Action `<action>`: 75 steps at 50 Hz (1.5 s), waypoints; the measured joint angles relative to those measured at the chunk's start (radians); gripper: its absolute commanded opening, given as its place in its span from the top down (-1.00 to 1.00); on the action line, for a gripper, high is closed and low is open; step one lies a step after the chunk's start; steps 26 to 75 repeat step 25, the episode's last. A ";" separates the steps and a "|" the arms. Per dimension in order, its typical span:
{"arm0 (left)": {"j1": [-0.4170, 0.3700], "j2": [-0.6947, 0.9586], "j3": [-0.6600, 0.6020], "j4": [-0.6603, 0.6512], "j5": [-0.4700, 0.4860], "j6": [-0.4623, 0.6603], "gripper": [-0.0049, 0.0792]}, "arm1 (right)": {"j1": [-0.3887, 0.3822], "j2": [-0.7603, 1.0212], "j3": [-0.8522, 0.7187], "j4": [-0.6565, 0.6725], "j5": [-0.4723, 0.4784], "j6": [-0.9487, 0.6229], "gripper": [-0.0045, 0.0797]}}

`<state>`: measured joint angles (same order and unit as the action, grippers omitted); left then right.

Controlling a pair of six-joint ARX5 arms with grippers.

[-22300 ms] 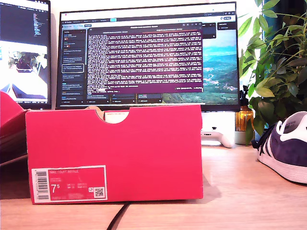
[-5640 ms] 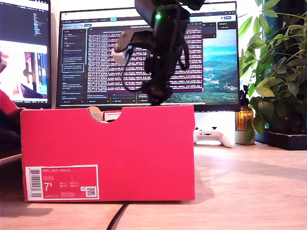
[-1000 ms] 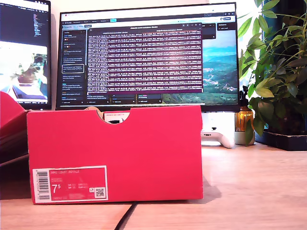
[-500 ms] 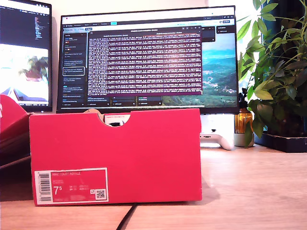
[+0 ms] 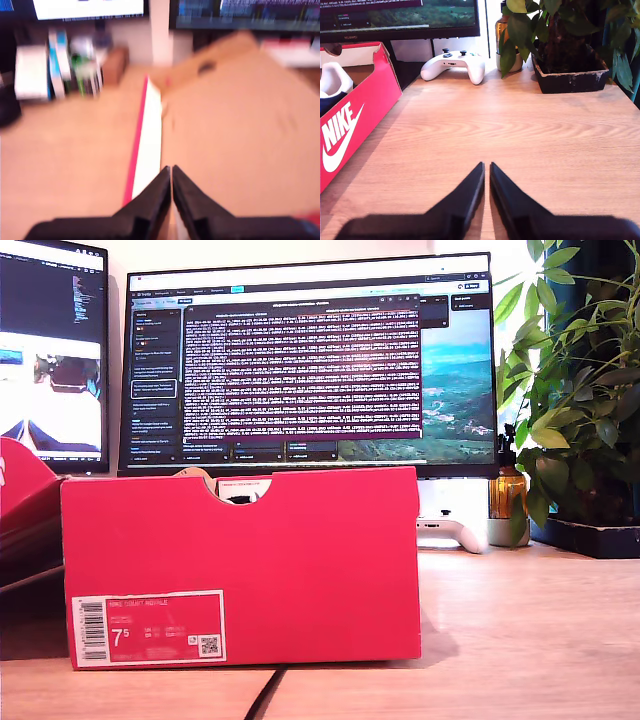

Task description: Pack the blue shoes by picking the first shoe and placing it inside the red shoebox, left side, then picking and rotating the second shoe and placing it in the shoebox

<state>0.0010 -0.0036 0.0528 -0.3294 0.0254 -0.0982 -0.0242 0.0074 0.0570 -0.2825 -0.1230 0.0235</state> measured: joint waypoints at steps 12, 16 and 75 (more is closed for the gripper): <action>0.000 0.000 0.005 -0.024 -0.005 -0.004 0.93 | 0.000 0.000 0.000 0.000 0.000 0.002 0.89; 0.000 0.000 0.005 -0.023 -0.006 -0.004 0.93 | 0.000 0.000 0.000 0.000 0.000 0.002 0.89; 0.000 0.000 0.005 -0.023 -0.006 -0.004 0.93 | 0.000 0.000 0.000 0.000 0.000 0.002 0.89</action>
